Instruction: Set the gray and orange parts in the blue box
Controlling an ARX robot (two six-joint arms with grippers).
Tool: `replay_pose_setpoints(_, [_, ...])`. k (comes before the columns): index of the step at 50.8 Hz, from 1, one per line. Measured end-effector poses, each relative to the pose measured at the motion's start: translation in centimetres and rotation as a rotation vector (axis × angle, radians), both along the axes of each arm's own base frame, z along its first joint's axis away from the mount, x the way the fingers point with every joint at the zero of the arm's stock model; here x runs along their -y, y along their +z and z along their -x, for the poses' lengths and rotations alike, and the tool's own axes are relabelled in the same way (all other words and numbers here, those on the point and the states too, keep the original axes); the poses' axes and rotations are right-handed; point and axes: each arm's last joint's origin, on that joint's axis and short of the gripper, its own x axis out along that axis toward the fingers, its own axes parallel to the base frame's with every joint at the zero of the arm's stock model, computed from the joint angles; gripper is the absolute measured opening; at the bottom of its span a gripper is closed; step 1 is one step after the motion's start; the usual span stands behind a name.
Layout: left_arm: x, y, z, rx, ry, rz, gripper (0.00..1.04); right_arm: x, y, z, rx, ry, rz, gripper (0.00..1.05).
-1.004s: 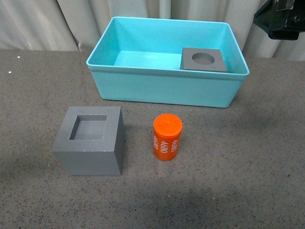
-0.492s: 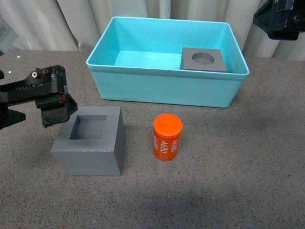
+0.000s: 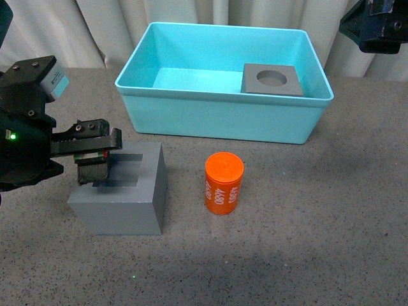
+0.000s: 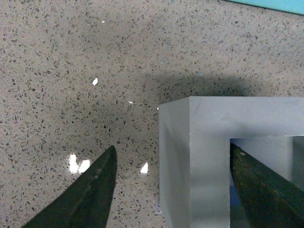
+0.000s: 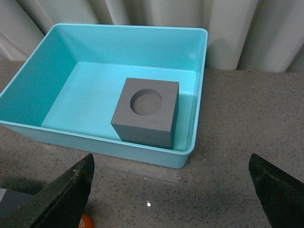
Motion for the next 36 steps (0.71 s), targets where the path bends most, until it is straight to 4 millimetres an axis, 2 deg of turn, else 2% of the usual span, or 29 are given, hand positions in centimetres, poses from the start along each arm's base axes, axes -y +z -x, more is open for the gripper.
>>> replay_pose_setpoints(2, [0.0, -0.1, 0.0, -0.006, -0.001, -0.003, 0.62, 0.0, 0.0, 0.0, 0.000, 0.000, 0.000, 0.95])
replay_pose_setpoints(7, [0.1, 0.0, 0.0, -0.007, -0.005, -0.003, 0.51, 0.0, 0.0, 0.0, 0.000, 0.000, 0.000, 0.95])
replay_pose_setpoints(11, [0.3, 0.0, 0.0, -0.008, -0.012, -0.001, 0.40, 0.0, 0.0, 0.0, 0.000, 0.000, 0.000, 0.95])
replay_pose_setpoints(15, [0.4, 0.2, -0.1, -0.007, -0.016, 0.003, 0.25, 0.0, 0.0, 0.0, 0.000, 0.000, 0.000, 0.95])
replay_pose_setpoints(17, [0.4, 0.2, -0.1, -0.005, -0.016, 0.000, 0.22, 0.0, 0.0, 0.0, 0.000, 0.000, 0.000, 0.95])
replay_pose_setpoints(29, [0.3, 1.1, 0.2, 0.003, 0.004, -0.009, 0.18, 0.0, 0.0, 0.0, 0.000, 0.000, 0.000, 0.95])
replay_pose_setpoints(36, [0.4, 3.5, 0.3, 0.054, 0.018, 0.013, 0.18, 0.0, 0.0, 0.0, 0.000, 0.000, 0.000, 0.95])
